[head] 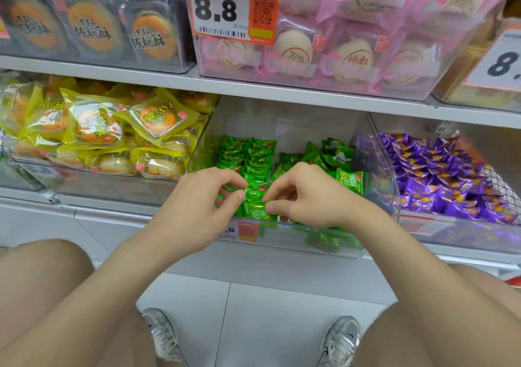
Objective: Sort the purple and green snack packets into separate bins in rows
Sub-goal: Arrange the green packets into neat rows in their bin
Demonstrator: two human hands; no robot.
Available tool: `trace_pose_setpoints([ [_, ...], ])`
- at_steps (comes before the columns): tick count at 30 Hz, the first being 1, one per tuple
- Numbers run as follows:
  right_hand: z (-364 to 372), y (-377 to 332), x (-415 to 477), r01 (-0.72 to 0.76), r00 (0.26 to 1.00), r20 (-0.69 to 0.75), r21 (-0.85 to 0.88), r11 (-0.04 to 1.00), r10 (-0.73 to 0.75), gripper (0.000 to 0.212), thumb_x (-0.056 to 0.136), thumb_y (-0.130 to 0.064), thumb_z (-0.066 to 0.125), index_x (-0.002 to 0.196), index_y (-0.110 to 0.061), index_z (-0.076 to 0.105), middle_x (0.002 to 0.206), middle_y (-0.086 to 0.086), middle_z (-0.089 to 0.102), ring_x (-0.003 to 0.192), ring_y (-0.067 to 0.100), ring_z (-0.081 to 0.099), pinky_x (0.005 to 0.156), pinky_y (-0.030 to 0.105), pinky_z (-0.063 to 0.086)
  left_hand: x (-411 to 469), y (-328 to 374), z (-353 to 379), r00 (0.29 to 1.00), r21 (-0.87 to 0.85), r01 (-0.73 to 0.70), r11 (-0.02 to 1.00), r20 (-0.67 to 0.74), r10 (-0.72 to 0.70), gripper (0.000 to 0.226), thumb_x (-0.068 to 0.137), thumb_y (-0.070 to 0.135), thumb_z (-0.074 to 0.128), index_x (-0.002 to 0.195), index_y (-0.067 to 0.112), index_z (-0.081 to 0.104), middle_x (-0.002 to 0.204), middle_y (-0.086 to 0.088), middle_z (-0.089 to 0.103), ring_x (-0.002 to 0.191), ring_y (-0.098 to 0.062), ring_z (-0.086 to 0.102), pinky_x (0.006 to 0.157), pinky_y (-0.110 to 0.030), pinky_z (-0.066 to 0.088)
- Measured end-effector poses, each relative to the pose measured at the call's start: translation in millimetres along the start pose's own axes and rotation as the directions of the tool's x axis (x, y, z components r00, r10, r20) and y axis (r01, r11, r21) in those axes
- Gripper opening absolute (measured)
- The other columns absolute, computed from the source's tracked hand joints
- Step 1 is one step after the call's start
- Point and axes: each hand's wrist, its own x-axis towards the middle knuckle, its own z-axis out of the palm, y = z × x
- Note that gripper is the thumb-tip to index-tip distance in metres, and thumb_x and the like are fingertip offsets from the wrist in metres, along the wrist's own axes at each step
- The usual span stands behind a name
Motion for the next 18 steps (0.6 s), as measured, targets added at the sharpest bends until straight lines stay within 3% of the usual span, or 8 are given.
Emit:
trace_pose_setpoints([
  [3,9.0,3.3,10.0,0.026,0.995,0.098,-0.105,0.994,-0.015,0.009,0.094,-0.031,0.075,0.098,-0.027,0.083,0.075,-0.007,0.077,0.070,0.002,0.070,0.064,0.016,0.050,1.3,-2.6,3.7,0.999,0.049,-0.010,0.999,0.037,0.008,0.020,0.105,0.024,0.055,0.110,0.027,0.074,0.087,0.014,0.071,0.080,-0.002,0.063,0.073,-0.017,0.047],
  [5,12.2,4.1,17.9,0.021,0.987,0.163,-0.139,0.990,0.002,0.010,0.096,-0.030,0.073,0.100,-0.027,0.082,0.072,-0.005,0.076,0.065,0.002,0.067,0.056,0.011,0.040,1.9,-4.9,7.5,0.997,0.059,0.007,0.998,0.081,-0.012,0.026,0.108,0.024,0.046,0.117,0.027,0.070,0.092,0.012,0.072,0.083,-0.004,0.064,0.071,-0.018,0.044],
  [7,15.5,4.1,24.7,0.008,0.977,0.212,-0.149,0.989,0.024,0.011,0.097,-0.031,0.071,0.102,-0.028,0.082,0.073,-0.003,0.076,0.062,0.002,0.064,0.055,0.013,0.038,2.1,-5.9,9.7,0.992,0.081,0.007,0.997,0.125,-0.017,0.030,0.110,0.023,0.041,0.125,0.026,0.067,0.100,0.011,0.072,0.093,-0.007,0.065,0.079,-0.024,0.046],
  [12,12.0,-0.3,33.7,-0.049,0.958,0.277,-0.106,0.993,0.077,0.014,0.098,-0.033,0.071,0.093,-0.027,0.083,0.061,-0.015,0.067,0.055,0.000,0.059,0.059,0.021,0.047,2.3,-7.6,8.5,0.974,0.125,0.011,0.992,0.221,-0.039,0.032,0.109,0.018,0.039,0.126,0.027,0.064,0.109,0.009,0.074,0.103,-0.011,0.066,0.088,-0.032,0.051],
  [15,7.9,-3.4,31.1,-0.121,0.954,0.273,-0.012,0.993,0.120,0.030,0.100,-0.033,0.070,0.082,-0.011,0.079,0.061,-0.009,0.066,0.057,0.009,0.060,0.060,0.026,0.054,1.2,-4.9,5.7,0.961,0.119,-0.005,0.993,0.276,-0.029,0.037,0.102,0.029,0.033,0.115,0.034,0.067,0.096,0.008,0.076,0.090,-0.011,0.068,0.080,-0.039,0.054],
  [18,4.3,-2.4,29.5,-0.241,0.963,0.148,0.083,0.967,0.227,0.022,0.096,-0.023,0.076,0.082,-0.007,0.080,0.075,0.003,0.079,0.066,0.015,0.075,0.061,0.029,0.062,0.9,-2.0,1.7,0.953,0.119,-0.026,0.993,0.302,-0.011,0.046,0.093,0.034,0.032,0.102,0.028,0.076,0.089,0.009,0.075,0.084,-0.006,0.065,0.078,-0.035,0.053],
])
